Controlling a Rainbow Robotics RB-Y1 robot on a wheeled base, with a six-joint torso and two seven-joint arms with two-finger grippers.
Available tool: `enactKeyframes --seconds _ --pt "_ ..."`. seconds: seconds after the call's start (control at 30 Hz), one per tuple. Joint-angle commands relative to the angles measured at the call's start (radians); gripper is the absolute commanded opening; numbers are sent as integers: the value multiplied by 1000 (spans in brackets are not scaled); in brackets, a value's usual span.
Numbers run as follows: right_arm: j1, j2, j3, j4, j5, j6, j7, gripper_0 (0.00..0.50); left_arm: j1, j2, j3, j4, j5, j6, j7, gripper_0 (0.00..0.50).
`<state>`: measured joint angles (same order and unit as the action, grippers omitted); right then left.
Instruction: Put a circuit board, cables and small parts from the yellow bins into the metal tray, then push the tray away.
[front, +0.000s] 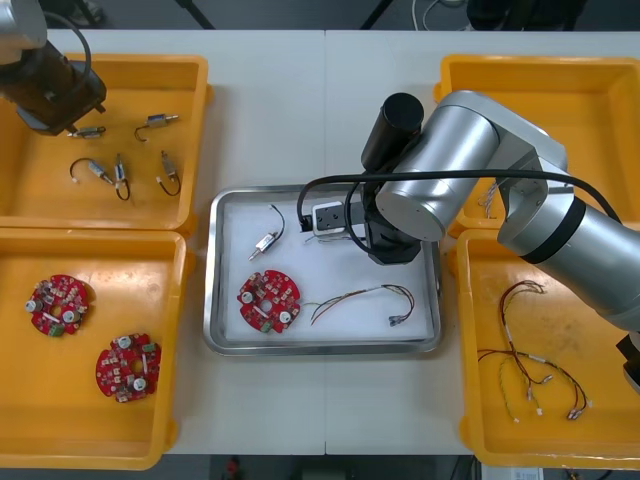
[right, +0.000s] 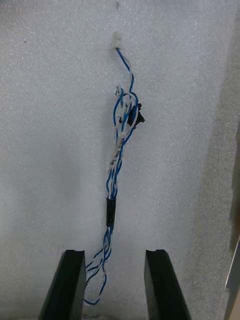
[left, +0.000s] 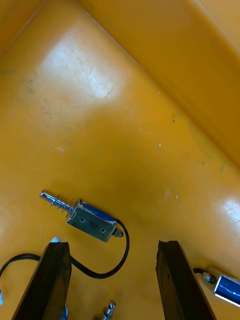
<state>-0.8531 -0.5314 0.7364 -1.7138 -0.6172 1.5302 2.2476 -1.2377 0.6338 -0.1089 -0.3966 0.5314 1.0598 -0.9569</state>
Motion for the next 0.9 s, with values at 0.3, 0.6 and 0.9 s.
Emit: enactKeyframes --seconds 0.3,0.6,0.9 --pt "-12 25 -69 -67 -22 82 -36 500 -49 -42 -5 76 -24 -135 23 500" --pt "-11 53 -233 -127 -47 303 -48 500 -5 -46 -49 76 -25 -196 21 500" --pt "-11 56 -448 -141 -39 390 -82 500 21 -46 -81 76 -36 -199 13 500"
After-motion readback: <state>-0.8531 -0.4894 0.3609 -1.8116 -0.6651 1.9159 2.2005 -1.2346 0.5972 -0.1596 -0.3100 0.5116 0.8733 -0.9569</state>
